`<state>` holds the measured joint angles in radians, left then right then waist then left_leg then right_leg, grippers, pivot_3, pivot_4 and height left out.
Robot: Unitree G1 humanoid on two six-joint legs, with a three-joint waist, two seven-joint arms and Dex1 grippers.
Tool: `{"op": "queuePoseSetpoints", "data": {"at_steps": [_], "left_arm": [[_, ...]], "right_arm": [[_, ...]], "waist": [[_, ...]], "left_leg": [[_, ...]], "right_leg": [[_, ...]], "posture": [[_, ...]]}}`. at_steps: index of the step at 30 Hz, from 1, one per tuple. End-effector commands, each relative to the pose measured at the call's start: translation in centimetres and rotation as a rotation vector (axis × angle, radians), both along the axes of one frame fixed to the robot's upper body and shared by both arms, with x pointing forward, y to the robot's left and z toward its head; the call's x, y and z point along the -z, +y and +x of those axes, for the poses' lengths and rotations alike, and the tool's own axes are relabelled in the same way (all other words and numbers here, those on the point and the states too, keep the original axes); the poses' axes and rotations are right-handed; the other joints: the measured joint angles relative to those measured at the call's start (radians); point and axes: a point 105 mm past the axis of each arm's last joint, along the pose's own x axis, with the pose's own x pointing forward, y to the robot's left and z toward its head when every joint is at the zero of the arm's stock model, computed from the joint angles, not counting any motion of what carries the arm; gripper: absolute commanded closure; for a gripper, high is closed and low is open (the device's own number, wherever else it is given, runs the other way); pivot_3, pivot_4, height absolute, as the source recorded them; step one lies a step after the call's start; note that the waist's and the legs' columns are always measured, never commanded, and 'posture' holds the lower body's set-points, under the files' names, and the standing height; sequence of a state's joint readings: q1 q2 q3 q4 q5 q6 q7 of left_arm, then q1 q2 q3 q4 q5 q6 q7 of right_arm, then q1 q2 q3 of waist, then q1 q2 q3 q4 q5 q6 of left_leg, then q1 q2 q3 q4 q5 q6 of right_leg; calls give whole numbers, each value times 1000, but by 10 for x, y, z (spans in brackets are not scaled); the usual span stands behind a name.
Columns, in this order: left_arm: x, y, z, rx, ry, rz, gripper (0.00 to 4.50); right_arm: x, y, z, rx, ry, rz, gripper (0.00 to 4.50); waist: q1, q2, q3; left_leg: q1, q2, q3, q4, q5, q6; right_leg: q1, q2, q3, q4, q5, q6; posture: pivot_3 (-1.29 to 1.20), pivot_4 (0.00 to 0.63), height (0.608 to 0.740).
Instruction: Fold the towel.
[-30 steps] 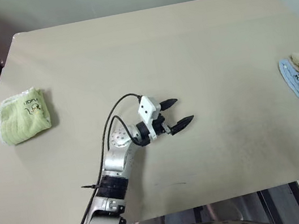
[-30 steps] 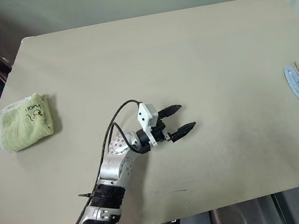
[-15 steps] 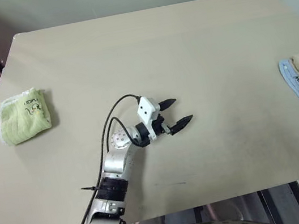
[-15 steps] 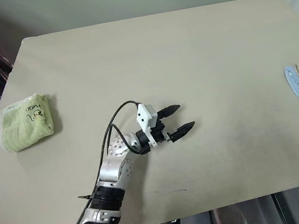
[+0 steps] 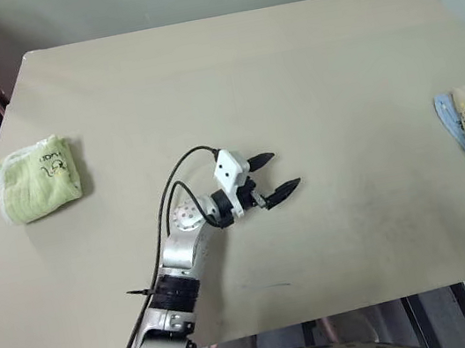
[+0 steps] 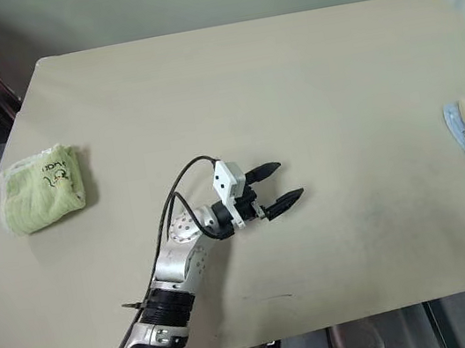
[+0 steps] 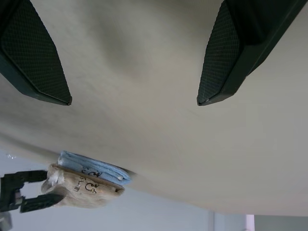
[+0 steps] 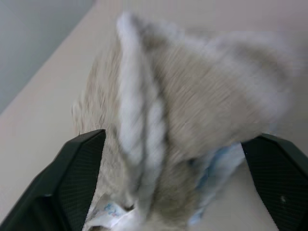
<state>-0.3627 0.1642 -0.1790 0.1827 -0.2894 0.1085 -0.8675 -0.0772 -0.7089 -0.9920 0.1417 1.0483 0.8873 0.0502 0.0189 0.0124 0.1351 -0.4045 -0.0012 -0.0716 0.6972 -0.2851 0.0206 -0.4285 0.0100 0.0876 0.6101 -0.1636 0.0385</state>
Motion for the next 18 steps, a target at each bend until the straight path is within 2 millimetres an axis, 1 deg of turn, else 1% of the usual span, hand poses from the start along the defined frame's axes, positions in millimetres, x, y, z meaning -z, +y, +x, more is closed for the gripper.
{"op": "queuePoseSetpoints", "data": {"at_steps": [1,3,5,7,8,10,12,13,14,16,18], "left_arm": [[-11,-5,1,18,-44,-12,0],[-11,-5,1,21,-43,-13,0],[-11,-6,2,25,-42,-14,0],[-12,-6,3,27,-42,-14,0],[-12,-5,4,27,-41,-14,0],[-16,-3,6,28,-45,-39,0],[-22,0,9,14,-56,-78,0],[-24,2,10,7,-60,-90,0],[-27,5,12,-3,-85,-94,0],[-29,11,13,-11,-116,-92,0],[-32,21,14,-28,-127,-87,0]], "right_arm": [[-34,-5,-20,-4,-87,-52,15],[-41,-4,-30,-25,-99,-67,15],[-49,-4,-44,-43,-104,-94,15],[-60,5,-55,-94,-100,-152,15],[-65,13,-56,-139,-100,-182,15],[-80,52,-51,-316,-118,-319,15],[-88,90,-43,-482,-146,-415,15],[-90,100,-41,-525,-156,-437,15],[-92,116,-35,-588,-171,-499,15],[-95,138,-26,-667,-204,-597,15],[-91,170,-10,-800,-235,-668,15]], "waist": [[2,0,0],[3,0,0],[5,1,0],[6,3,0],[5,4,0],[3,4,0],[-7,4,0],[-12,3,1],[-14,2,1],[-17,1,2],[-20,1,1]], "left_leg": [[0,0,0,0,0,0],[0,0,0,0,-1,0],[0,0,0,0,-1,0],[0,-1,0,0,-2,0],[0,-1,0,0,-2,0],[0,-1,0,0,-3,0],[1,-1,1,0,-4,-1],[1,-2,2,0,-4,-2],[2,-2,2,1,-4,-2],[2,-2,2,2,-3,-1],[4,-2,1,3,-3,-1]], "right_leg": [[0,0,0,0,0,0],[0,0,0,0,-1,0],[0,0,0,0,-2,1],[1,0,0,0,-4,3],[1,0,1,0,-4,4],[1,0,1,0,-6,5],[0,1,1,0,-7,6],[0,1,1,0,-8,8],[1,2,0,0,-8,8],[1,2,0,0,-7,9],[2,2,0,0,-7,9]], "posture": [[0,150,740],[0,150,740],[0,150,740],[0,150,740],[0,150,740],[0,150,740],[0,150,740],[0,150,740],[0,150,740],[0,150,740],[0,150,740]]}}
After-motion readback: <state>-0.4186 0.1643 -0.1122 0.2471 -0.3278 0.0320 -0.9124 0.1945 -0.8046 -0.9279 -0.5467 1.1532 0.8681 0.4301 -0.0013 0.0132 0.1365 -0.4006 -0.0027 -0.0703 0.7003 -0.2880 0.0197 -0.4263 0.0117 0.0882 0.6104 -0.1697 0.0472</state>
